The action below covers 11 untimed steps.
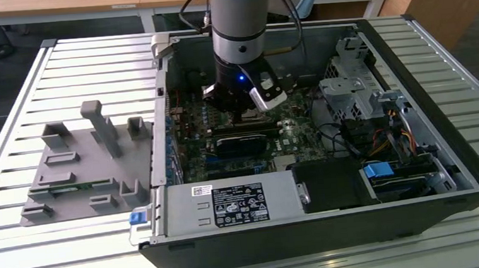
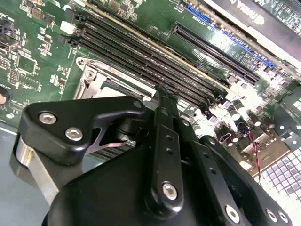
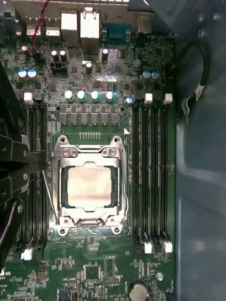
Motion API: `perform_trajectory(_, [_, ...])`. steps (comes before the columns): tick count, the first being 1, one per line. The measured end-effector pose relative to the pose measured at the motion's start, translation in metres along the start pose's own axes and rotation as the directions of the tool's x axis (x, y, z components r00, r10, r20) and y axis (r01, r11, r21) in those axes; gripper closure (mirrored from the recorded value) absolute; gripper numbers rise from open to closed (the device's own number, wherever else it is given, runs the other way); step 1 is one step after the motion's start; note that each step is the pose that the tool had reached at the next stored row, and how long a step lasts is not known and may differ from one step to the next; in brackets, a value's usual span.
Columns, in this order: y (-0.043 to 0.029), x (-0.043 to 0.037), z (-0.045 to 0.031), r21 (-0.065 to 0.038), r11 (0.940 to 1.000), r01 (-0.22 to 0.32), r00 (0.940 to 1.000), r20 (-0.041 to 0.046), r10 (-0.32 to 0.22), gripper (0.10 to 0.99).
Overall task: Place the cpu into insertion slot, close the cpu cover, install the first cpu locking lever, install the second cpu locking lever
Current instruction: 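Install the second cpu locking lever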
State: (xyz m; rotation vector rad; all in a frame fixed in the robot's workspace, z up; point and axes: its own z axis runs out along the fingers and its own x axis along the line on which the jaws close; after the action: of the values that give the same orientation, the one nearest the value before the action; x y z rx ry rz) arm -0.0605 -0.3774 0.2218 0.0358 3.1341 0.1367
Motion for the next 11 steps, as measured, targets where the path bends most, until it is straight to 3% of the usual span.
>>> perform_trajectory(7, [-0.0009, 0.0024, 0.0085, -0.004, 1.0000, 0.008, 1.0000, -0.0010, -0.008, 0.980])
perform_trajectory(11, [-0.0012, 0.0039, 0.0111, -0.011, 0.9999, 0.008, 1.0000, -0.0011, -0.008, 0.980])
